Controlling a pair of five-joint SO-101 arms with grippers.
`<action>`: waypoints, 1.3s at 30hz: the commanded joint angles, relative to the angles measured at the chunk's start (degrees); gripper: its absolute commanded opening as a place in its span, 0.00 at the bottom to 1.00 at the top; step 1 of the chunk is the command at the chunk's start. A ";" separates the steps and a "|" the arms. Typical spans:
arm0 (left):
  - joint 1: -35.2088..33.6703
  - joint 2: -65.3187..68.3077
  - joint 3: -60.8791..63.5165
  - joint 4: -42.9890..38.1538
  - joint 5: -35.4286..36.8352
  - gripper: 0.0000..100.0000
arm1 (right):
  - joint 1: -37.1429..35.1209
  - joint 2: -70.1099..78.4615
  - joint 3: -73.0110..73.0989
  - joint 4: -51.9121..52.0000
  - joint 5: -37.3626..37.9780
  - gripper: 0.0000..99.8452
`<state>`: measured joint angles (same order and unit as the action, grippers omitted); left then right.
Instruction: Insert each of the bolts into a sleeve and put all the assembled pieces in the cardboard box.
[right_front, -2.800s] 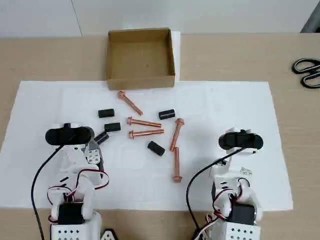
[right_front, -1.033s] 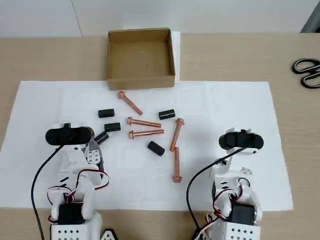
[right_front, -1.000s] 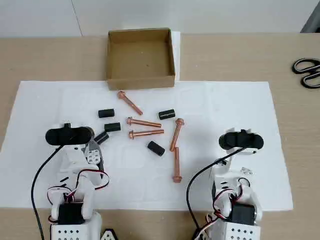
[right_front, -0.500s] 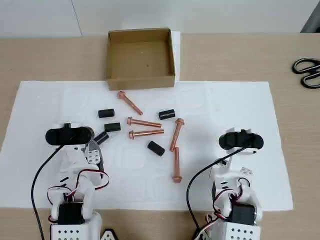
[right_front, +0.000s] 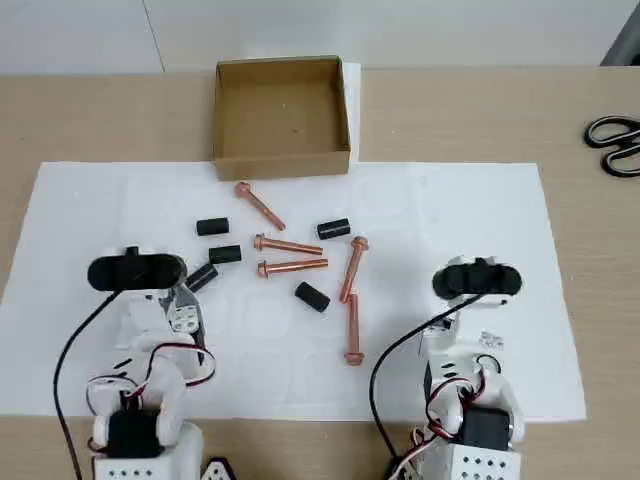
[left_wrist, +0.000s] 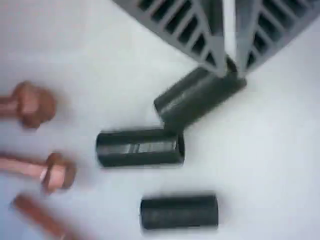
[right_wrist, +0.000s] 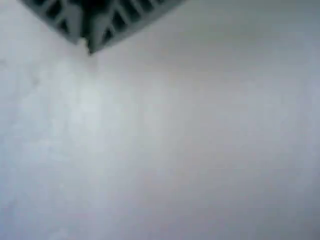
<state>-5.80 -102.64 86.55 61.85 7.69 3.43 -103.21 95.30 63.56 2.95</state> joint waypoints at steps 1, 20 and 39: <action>-0.35 0.62 -8.84 0.88 0.00 0.01 | -3.47 -0.40 -6.77 3.38 2.02 0.01; -0.09 83.43 -71.78 28.04 0.26 0.01 | -5.32 23.87 -31.38 7.52 -0.09 0.00; -0.44 107.16 -90.15 31.65 -0.09 0.01 | -14.55 106.07 -112.00 34.68 3.60 0.01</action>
<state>-5.89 4.88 -1.19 93.14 7.69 -10.90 -2.73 -2.73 96.88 5.93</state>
